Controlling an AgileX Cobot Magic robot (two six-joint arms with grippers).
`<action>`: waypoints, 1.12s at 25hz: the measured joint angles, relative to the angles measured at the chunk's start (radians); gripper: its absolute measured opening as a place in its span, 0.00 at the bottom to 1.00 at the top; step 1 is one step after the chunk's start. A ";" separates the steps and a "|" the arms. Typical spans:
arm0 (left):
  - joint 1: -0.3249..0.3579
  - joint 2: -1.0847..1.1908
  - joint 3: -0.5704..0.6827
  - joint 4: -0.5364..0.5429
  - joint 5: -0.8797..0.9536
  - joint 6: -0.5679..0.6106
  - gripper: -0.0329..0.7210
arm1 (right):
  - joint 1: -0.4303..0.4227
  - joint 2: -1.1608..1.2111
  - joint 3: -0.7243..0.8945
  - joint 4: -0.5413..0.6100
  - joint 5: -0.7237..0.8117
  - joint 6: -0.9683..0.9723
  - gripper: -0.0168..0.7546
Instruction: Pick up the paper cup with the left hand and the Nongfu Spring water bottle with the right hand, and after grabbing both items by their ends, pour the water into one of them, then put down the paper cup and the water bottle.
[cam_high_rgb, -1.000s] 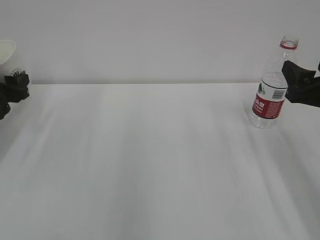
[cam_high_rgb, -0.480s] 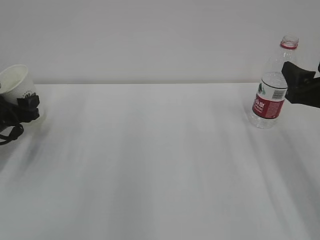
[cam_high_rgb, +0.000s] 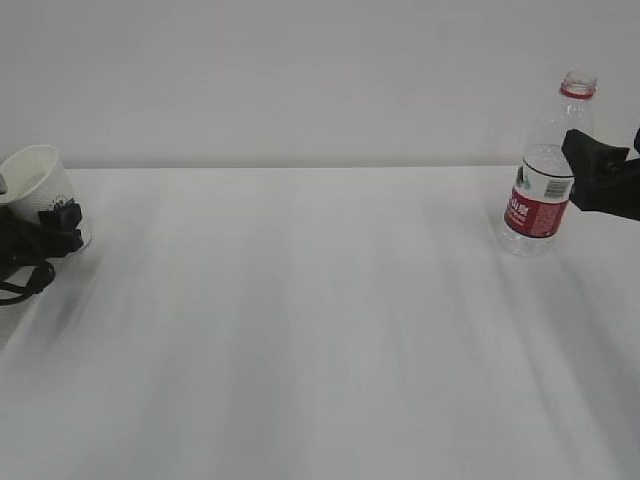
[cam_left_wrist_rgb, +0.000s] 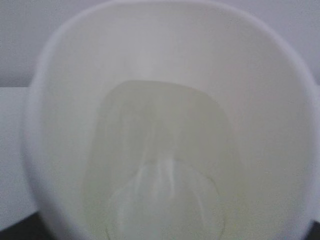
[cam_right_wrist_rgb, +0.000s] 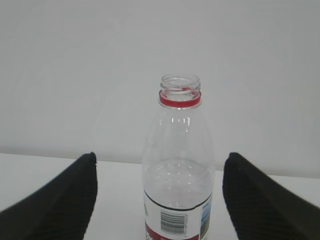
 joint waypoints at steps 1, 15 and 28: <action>0.000 0.005 -0.002 -0.003 -0.005 0.000 0.64 | 0.000 0.000 0.000 0.000 0.002 0.000 0.78; 0.000 0.010 -0.002 -0.009 -0.022 0.000 0.64 | 0.000 0.000 0.000 0.000 0.006 0.000 0.78; 0.000 0.010 -0.002 -0.014 -0.017 0.000 0.95 | 0.000 0.000 0.000 0.000 0.006 0.000 0.78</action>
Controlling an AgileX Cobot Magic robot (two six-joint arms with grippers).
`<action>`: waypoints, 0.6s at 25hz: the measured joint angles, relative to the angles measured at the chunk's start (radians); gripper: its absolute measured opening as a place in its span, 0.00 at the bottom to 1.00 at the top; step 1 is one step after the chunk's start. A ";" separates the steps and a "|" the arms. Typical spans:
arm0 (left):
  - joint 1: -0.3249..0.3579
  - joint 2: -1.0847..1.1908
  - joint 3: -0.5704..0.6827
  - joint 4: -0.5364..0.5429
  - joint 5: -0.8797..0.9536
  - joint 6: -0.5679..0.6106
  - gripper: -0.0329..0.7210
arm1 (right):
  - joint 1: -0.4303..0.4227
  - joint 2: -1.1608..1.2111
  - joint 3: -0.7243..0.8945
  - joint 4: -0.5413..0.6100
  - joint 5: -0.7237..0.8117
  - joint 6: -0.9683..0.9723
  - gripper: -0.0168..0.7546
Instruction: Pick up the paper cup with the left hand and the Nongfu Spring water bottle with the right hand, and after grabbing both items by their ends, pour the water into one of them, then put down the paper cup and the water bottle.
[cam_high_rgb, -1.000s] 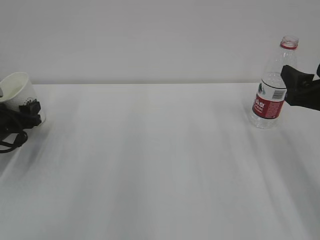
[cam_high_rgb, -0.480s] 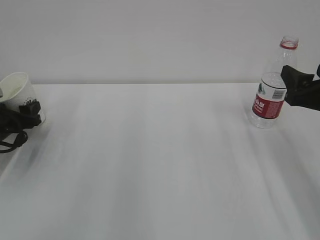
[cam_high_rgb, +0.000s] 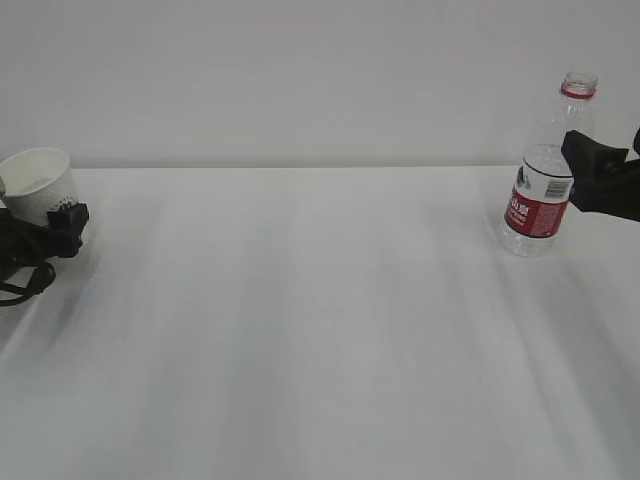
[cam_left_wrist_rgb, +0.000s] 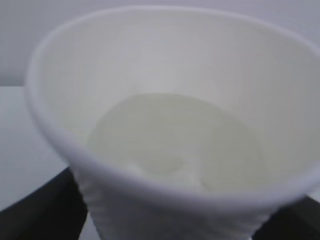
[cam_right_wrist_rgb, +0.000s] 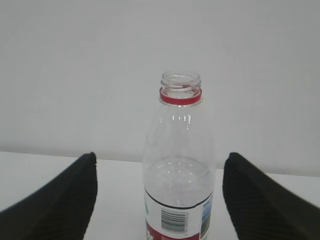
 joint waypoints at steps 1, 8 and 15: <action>0.000 0.000 0.000 0.000 0.000 0.000 0.95 | 0.000 0.000 0.000 0.000 0.000 0.000 0.78; 0.000 0.000 0.013 0.000 -0.002 0.000 0.95 | 0.000 0.000 0.000 0.000 0.000 0.000 0.78; 0.000 -0.005 0.090 0.002 -0.034 0.000 0.95 | 0.000 0.000 0.000 0.000 0.000 0.000 0.78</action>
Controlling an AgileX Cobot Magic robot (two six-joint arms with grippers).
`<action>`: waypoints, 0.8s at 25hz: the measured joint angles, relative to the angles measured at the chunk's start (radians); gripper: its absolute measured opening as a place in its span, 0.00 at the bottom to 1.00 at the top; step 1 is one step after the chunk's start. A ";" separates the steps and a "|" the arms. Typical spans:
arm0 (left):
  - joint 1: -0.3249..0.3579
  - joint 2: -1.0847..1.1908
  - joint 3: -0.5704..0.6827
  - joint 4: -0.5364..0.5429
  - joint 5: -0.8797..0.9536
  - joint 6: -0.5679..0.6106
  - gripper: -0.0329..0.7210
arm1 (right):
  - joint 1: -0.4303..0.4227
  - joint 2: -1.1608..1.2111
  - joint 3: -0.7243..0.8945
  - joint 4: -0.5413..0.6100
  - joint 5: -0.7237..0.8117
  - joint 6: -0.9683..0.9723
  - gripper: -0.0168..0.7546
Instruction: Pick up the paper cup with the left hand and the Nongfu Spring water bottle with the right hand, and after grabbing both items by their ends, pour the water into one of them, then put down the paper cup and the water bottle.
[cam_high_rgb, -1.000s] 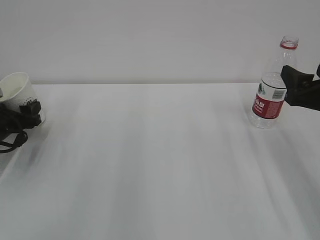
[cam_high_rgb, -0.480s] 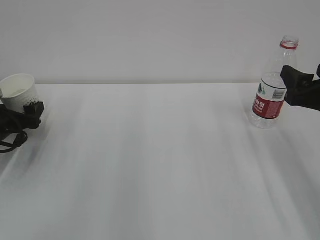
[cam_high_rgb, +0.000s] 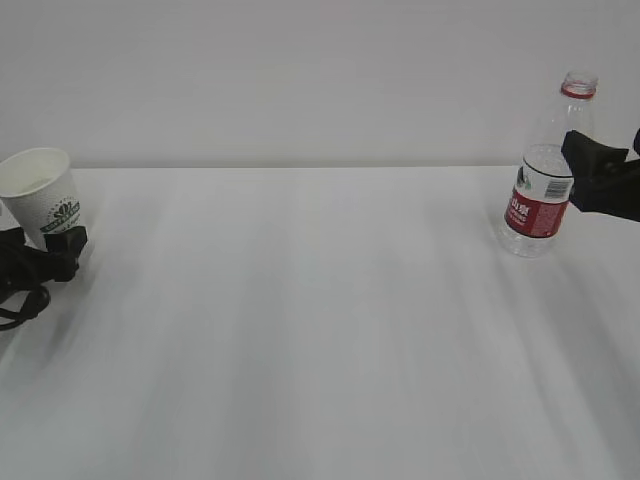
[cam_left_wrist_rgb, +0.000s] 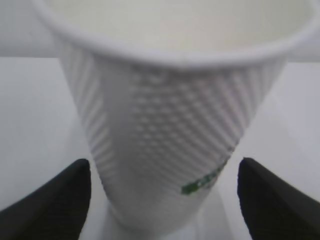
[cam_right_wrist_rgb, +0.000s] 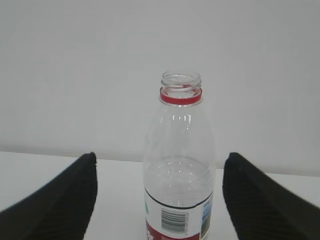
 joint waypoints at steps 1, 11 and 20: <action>0.000 -0.007 0.014 0.000 0.000 0.000 0.95 | 0.000 0.000 0.000 0.000 0.000 0.000 0.78; 0.000 -0.130 0.140 0.002 -0.007 0.005 0.94 | 0.000 0.000 0.000 0.000 0.000 0.000 0.78; 0.000 -0.270 0.224 0.002 -0.007 0.005 0.91 | 0.000 0.000 0.000 0.000 0.000 0.000 0.78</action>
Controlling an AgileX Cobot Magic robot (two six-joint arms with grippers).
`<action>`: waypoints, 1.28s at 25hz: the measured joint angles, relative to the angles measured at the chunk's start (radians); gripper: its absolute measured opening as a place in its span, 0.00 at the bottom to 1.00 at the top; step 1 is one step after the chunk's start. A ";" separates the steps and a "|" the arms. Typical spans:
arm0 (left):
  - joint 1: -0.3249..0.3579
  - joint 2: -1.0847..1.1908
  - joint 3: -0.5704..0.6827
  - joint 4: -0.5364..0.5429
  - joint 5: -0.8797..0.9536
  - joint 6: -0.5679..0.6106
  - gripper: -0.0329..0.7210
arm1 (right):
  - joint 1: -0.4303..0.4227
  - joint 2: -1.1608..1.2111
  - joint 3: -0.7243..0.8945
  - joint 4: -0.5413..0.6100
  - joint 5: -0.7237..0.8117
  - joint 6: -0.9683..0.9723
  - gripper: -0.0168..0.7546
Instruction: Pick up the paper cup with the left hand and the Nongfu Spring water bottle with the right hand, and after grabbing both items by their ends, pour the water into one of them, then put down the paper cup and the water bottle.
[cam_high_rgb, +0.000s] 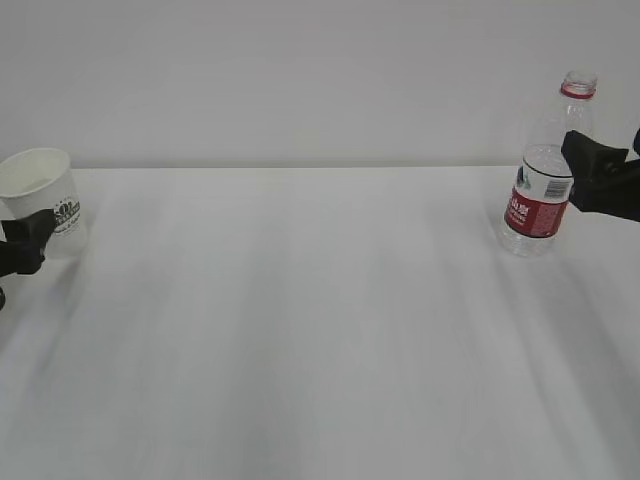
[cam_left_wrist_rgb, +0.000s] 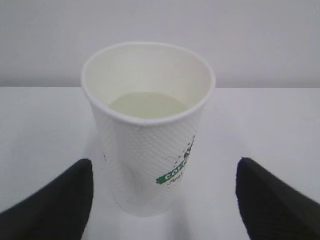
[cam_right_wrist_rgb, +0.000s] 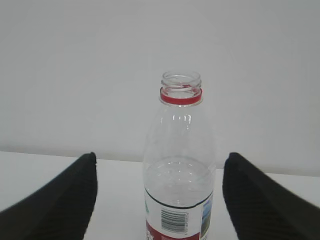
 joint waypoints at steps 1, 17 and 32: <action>0.000 -0.017 0.008 0.000 0.000 0.000 0.90 | 0.000 0.000 0.000 0.000 0.000 0.000 0.78; 0.000 -0.210 0.043 0.046 0.007 0.001 0.84 | 0.000 -0.066 0.000 0.000 0.032 0.000 0.78; 0.000 -0.430 0.049 0.046 0.210 0.001 0.83 | 0.000 -0.173 0.003 0.000 0.146 0.005 0.78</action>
